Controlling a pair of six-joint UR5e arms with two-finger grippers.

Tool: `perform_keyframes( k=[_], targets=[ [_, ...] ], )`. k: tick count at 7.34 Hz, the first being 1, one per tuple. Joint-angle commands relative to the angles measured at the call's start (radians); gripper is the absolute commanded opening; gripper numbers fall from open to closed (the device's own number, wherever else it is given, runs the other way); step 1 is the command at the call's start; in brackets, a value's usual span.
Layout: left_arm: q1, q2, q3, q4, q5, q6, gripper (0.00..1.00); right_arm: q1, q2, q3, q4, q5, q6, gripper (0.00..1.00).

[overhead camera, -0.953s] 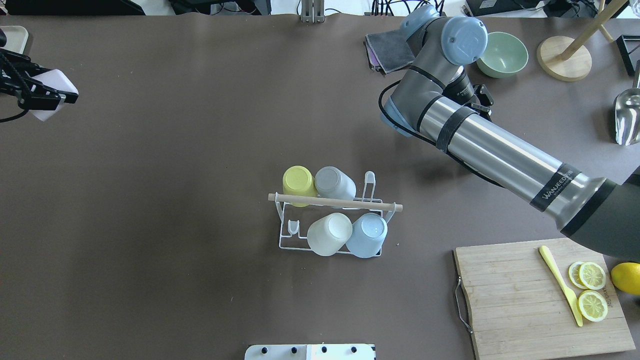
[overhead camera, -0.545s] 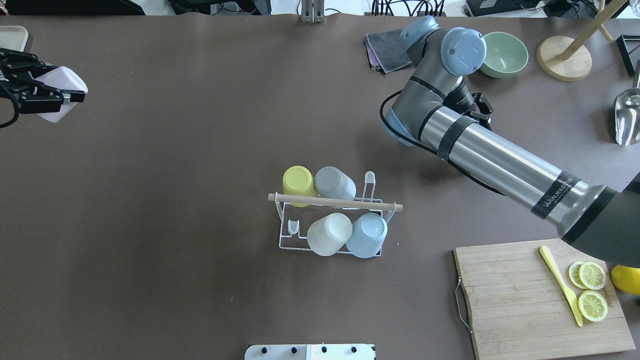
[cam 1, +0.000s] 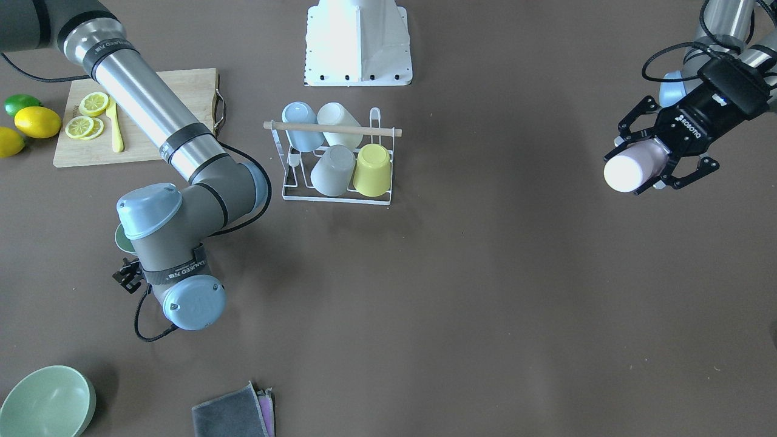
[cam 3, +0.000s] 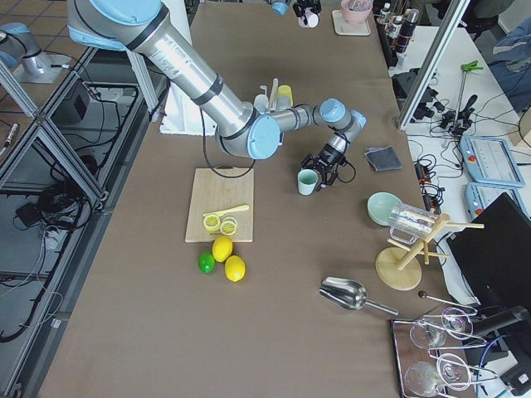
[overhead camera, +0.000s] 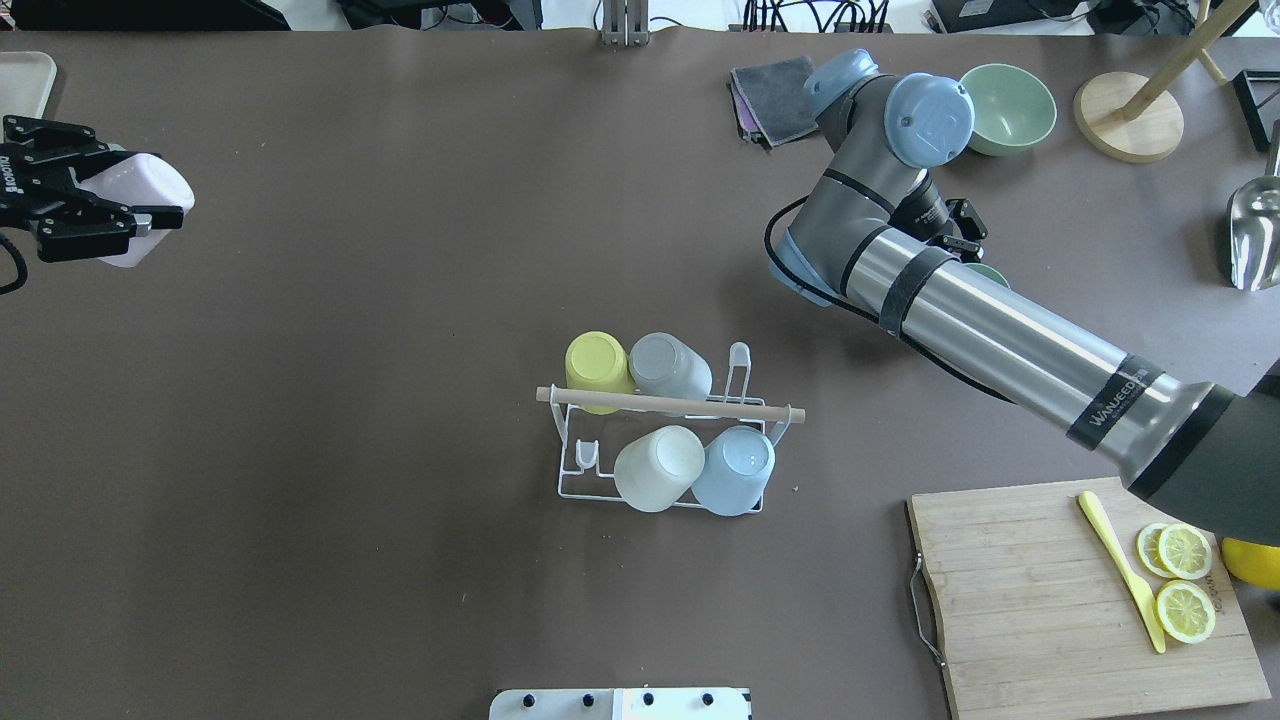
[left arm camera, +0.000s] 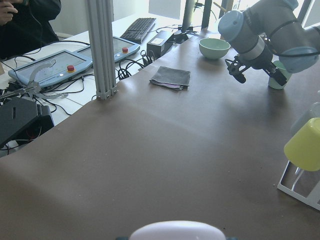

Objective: Place cup on cup holder

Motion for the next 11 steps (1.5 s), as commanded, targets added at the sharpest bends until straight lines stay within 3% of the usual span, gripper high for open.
perform_keyframes(
  k=[1, 2, 4, 6, 7, 9, 11],
  targets=[
    [0.095, -0.028, -0.051, -0.039, 0.148, -0.018, 0.00, -0.004, -0.022, 0.022, 0.000, 0.000, 0.000, 1.00],
    [0.162, -0.031, -0.082, -0.048, 0.278, -0.045, 0.00, -0.007, -0.028, 0.032, 0.000, 0.000, 0.000, 1.00],
    [0.250, -0.025, -0.113, -0.100, 0.400, -0.087, 0.00, -0.016, -0.034, 0.034, 0.000, 0.000, 0.000, 1.00],
    [0.446, -0.022, -0.114, -0.221, 0.726, -0.110, 0.00, -0.019, -0.050, 0.055, -0.001, -0.002, 0.003, 1.00],
    [0.480, -0.022, -0.103, -0.241, 0.752, -0.110, 0.00, -0.019, -0.051, 0.056, -0.001, -0.002, 0.002, 1.00],
    [0.570, -0.035, -0.103, -0.247, 0.892, -0.112, 0.00, -0.019, -0.065, 0.078, -0.003, -0.002, 0.000, 0.97],
    [0.679, -0.071, -0.099, -0.244, 1.011, -0.110, 0.00, -0.016, -0.065, 0.091, -0.015, -0.005, 0.000, 0.50]
  ],
)
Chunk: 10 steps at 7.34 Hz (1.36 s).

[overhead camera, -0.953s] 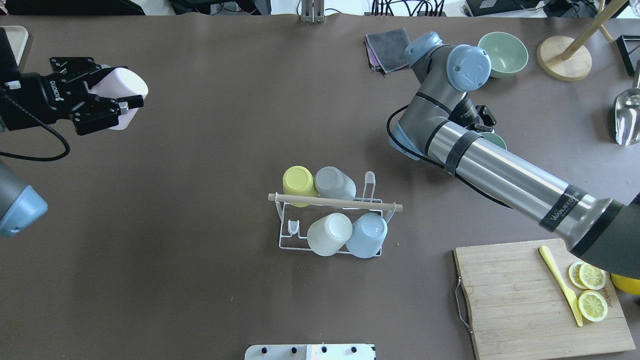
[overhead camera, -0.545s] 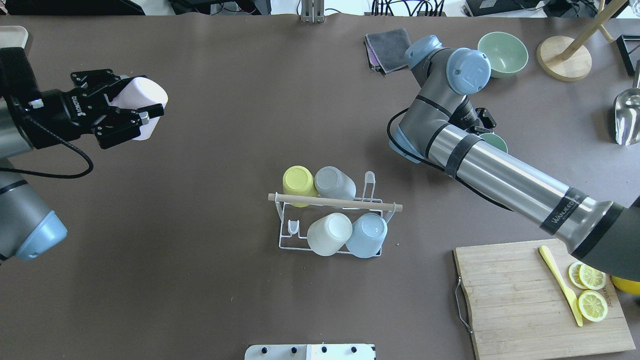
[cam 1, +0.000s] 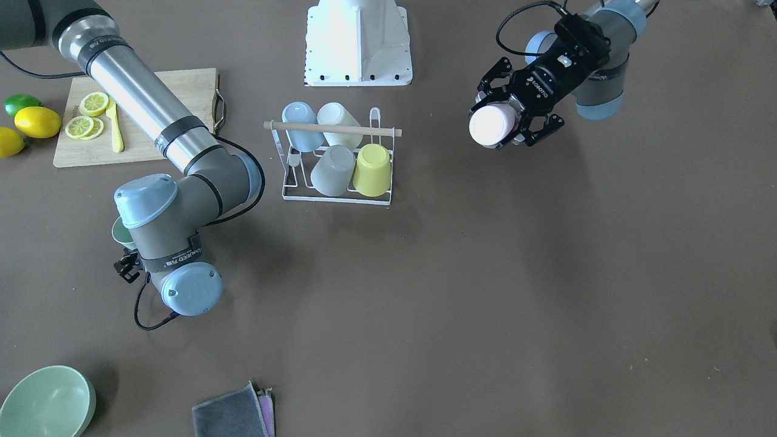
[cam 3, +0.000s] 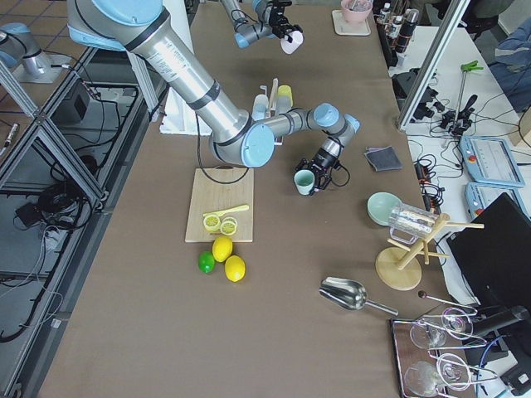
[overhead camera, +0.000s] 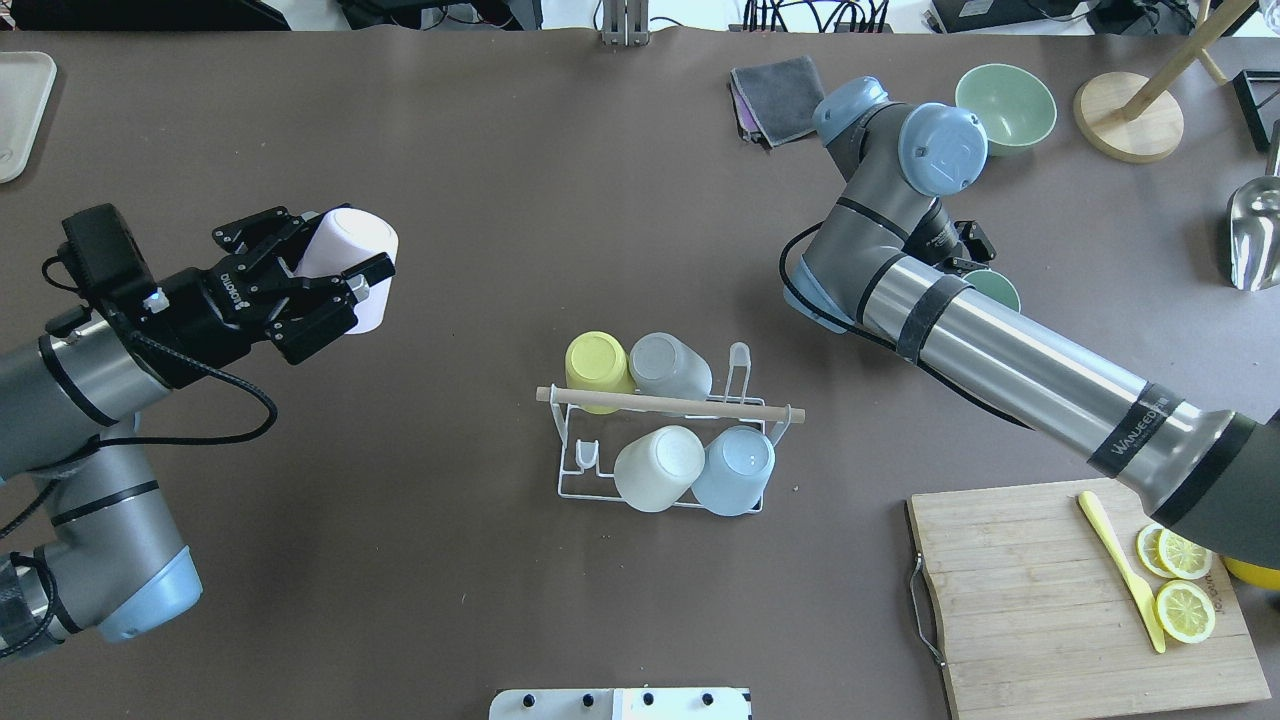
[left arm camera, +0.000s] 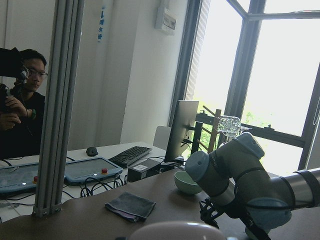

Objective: Place cup on cup holder

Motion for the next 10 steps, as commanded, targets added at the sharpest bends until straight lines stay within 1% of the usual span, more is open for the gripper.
perform_keyframes(
  k=[1, 2, 3, 4, 5, 6, 7, 8, 9, 10],
  targets=[
    [0.110, -0.038, -0.008, 0.002, 0.114, 0.006, 0.00, 0.007, 0.000, 0.025, -0.035, -0.006, -0.002, 0.19],
    [0.113, -0.053, -0.009, 0.000, 0.114, 0.009, 0.00, 0.021, -0.002, 0.046, -0.050, -0.011, -0.009, 0.08],
    [0.119, -0.062, -0.014, 0.000, 0.114, 0.014, 0.00, 0.042, -0.003, 0.059, -0.061, -0.011, -0.020, 0.07],
    [0.166, -0.071, -0.011, 0.000, 0.112, 0.060, 0.00, 0.073, -0.018, 0.092, -0.064, -0.005, -0.022, 0.04],
    [0.181, -0.073, -0.005, 0.006, 0.109, 0.092, 0.00, 0.100, -0.052, 0.172, -0.085, 0.003, -0.022, 0.00],
    [0.203, -0.094, -0.003, 0.008, 0.108, 0.097, 0.00, 0.108, -0.078, 0.268, -0.119, 0.009, -0.020, 0.00],
    [0.210, -0.107, -0.006, 0.008, 0.102, 0.098, 0.00, 0.134, -0.116, 0.368, -0.131, 0.053, -0.019, 0.00],
    [0.237, -0.111, -0.008, 0.008, 0.100, 0.102, 0.00, 0.162, -0.173, 0.492, -0.136, 0.105, -0.019, 0.00],
    [0.256, -0.122, -0.009, 0.008, 0.100, 0.102, 0.00, 0.182, -0.224, 0.607, -0.132, 0.131, -0.009, 0.00],
    [0.277, -0.143, -0.005, 0.008, 0.097, 0.120, 0.00, 0.220, -0.264, 0.679, -0.125, 0.188, -0.005, 0.00]
  ],
)
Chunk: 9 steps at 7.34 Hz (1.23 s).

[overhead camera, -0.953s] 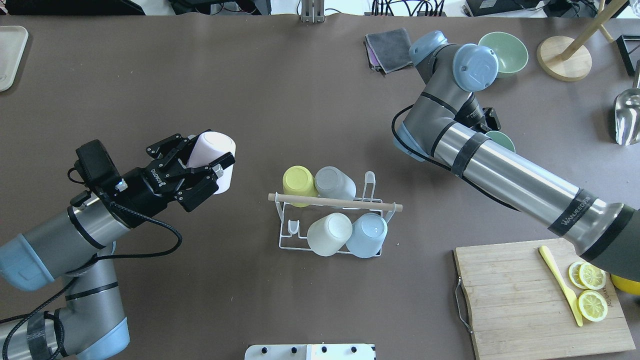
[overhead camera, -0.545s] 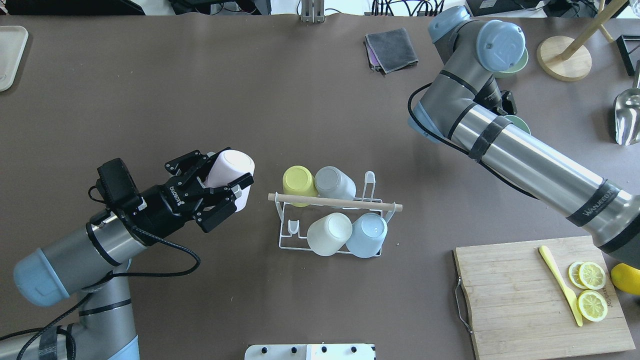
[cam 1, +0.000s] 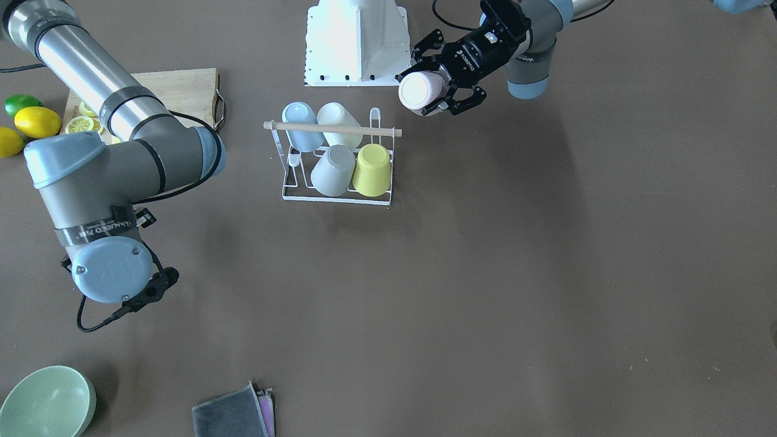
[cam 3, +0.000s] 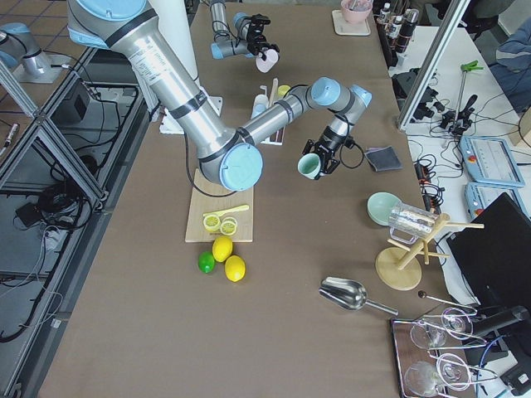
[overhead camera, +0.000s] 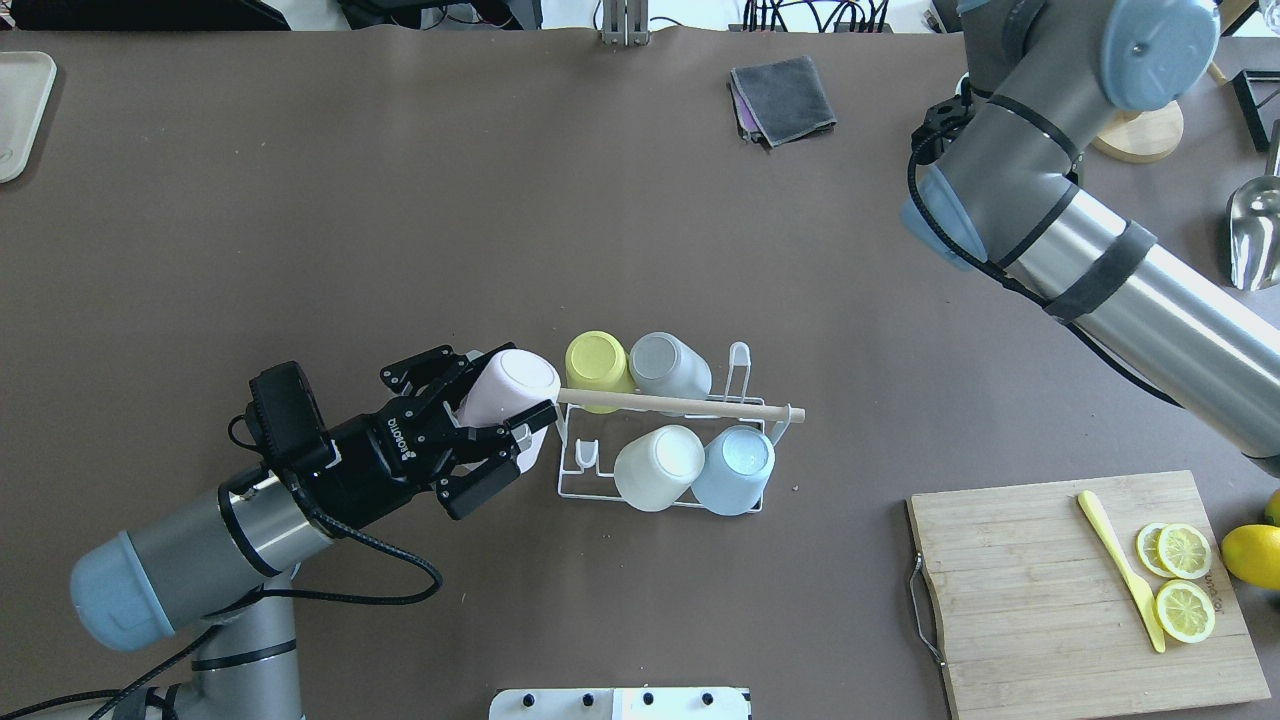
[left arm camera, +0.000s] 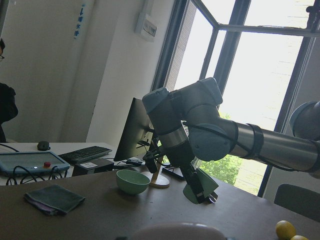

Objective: Place cup on cup holder

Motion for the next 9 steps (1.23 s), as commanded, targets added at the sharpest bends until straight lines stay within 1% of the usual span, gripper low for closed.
perform_keyframes(
  k=[1, 2, 3, 4, 5, 6, 7, 8, 9],
  targets=[
    [0.034, -0.037, 0.007, 0.002, -0.030, 0.062, 0.00, 0.104, -0.101, 0.169, 0.020, 0.190, -0.018, 0.00],
    [0.034, -0.054, 0.010, 0.026, -0.032, 0.067, 0.00, 0.139, -0.162, 0.201, 0.131, 0.274, -0.042, 0.00],
    [0.034, -0.073, 0.027, 0.034, -0.032, 0.069, 0.00, 0.144, -0.210, 0.200, 0.257, 0.337, -0.035, 0.00],
    [0.031, -0.098, 0.048, 0.054, -0.032, 0.069, 0.00, 0.159, -0.241, 0.194, 0.372, 0.383, -0.038, 0.00],
    [0.031, -0.104, 0.050, 0.078, -0.032, 0.067, 0.00, 0.170, -0.267, 0.167, 0.532, 0.420, -0.042, 0.00],
    [0.033, -0.120, 0.064, 0.095, -0.032, 0.069, 0.00, 0.173, -0.302, 0.148, 0.622, 0.455, 0.011, 0.00],
    [0.033, -0.142, 0.106, 0.098, -0.032, 0.072, 0.00, 0.173, -0.277, 0.112, 0.635, 0.513, 0.042, 0.00],
    [0.031, -0.155, 0.116, 0.100, -0.027, 0.108, 0.00, 0.172, -0.270, 0.110, 0.653, 0.517, 0.025, 0.00],
    [0.031, -0.158, 0.116, 0.098, -0.023, 0.127, 0.00, 0.172, -0.278, 0.108, 0.771, 0.514, 0.004, 0.00]
  ],
)
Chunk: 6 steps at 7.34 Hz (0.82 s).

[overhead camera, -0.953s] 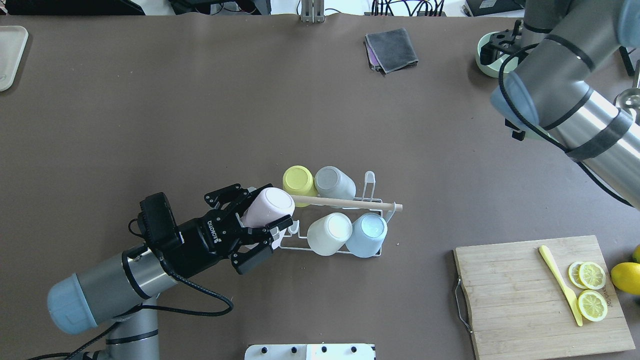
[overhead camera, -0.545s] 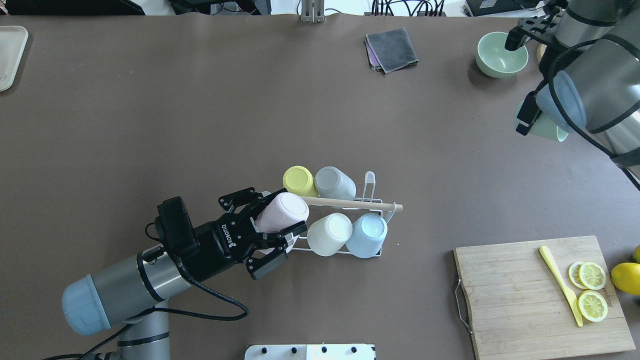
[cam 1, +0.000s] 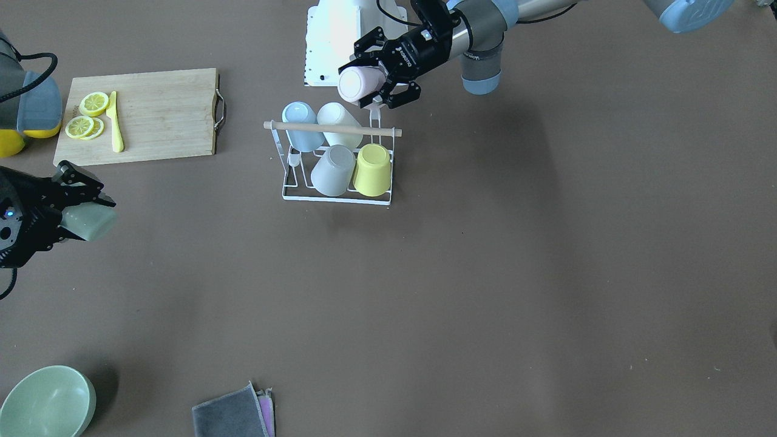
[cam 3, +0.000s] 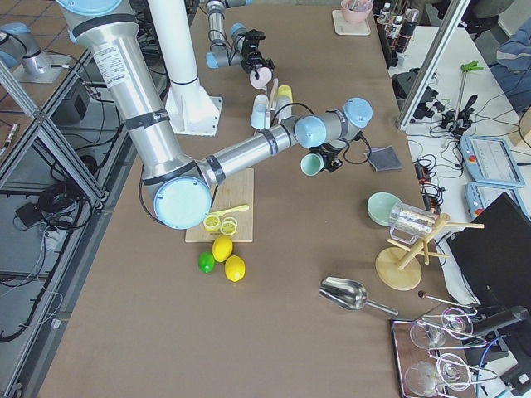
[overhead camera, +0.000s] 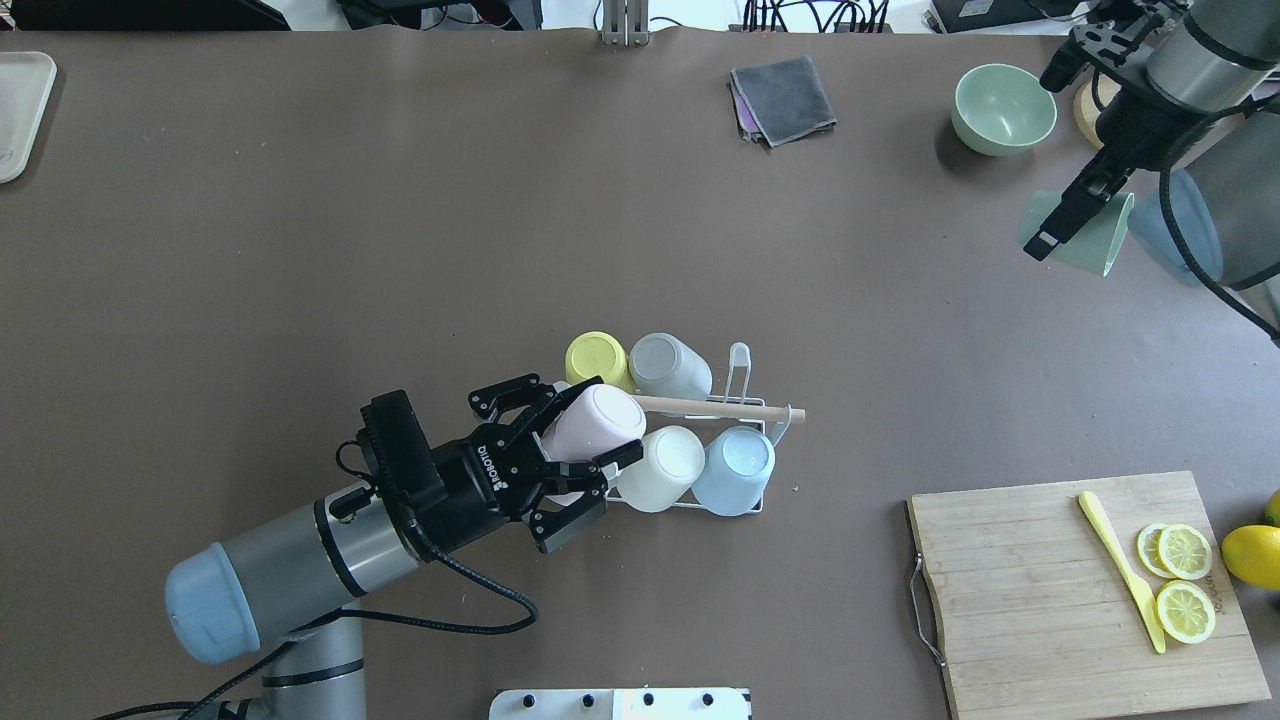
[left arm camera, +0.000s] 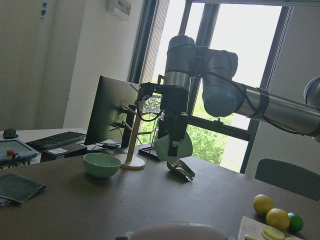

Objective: Place cup on cup holder

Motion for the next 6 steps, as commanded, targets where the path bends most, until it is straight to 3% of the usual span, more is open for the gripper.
perform_keyframes(
  k=[1, 2, 6],
  targets=[
    [-0.002, -0.010, 0.004, -0.002, 0.007, 0.027, 0.00, 0.006, -0.007, -0.006, 0.148, 0.015, -0.015, 0.00],
    [-0.005, -0.008, 0.004, -0.004, 0.007, 0.030, 0.00, 0.015, -0.015, -0.004, 0.185, 0.037, -0.019, 0.00],
    [-0.010, -0.004, 0.006, -0.007, 0.007, 0.031, 0.00, 0.028, -0.030, 0.004, 0.554, 0.006, 0.077, 0.00]
  ],
)
